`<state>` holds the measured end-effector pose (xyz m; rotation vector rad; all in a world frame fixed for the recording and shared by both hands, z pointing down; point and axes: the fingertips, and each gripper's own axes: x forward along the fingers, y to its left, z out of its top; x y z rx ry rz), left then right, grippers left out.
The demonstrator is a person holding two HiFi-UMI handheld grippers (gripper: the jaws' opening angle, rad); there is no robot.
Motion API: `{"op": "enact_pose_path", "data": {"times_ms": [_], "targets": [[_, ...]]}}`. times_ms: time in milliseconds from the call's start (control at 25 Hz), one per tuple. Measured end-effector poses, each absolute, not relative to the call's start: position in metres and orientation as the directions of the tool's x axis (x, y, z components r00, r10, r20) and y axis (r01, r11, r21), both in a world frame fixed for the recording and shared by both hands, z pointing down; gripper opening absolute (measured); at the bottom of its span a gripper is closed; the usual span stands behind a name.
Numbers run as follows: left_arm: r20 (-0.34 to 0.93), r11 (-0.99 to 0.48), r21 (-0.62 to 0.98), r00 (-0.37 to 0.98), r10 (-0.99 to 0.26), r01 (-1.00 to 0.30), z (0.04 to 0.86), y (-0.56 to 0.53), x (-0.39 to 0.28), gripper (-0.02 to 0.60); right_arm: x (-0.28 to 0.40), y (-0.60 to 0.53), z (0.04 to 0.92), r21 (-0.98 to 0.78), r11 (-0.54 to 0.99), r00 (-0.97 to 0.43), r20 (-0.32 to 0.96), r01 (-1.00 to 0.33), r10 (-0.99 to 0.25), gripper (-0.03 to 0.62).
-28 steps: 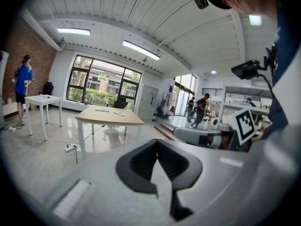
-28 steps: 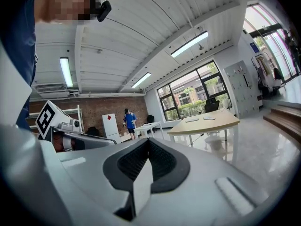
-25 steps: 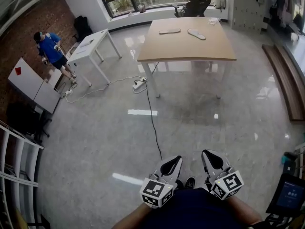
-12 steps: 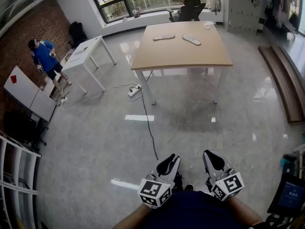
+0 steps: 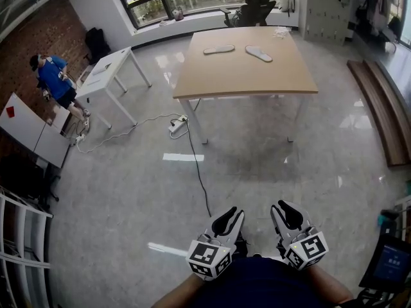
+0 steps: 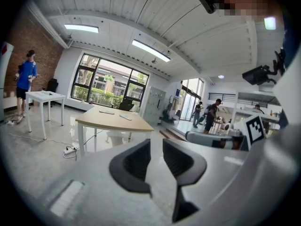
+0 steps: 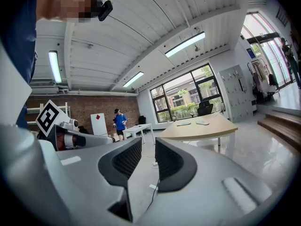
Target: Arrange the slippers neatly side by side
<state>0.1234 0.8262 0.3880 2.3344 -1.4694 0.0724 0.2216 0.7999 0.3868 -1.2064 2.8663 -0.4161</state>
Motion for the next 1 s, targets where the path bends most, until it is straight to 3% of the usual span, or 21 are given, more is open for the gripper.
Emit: {"op": "enact_pose_path", "data": {"times_ms": [1000], "targets": [[0.209, -0.354, 0.387, 0.455, -0.866, -0.852, 0.403, 0.702, -0.003, 0.063, 0.098, 0.684, 0.400, -0.214, 0.664, -0.698, 0.191, -0.716, -0.690, 0.084]]}}
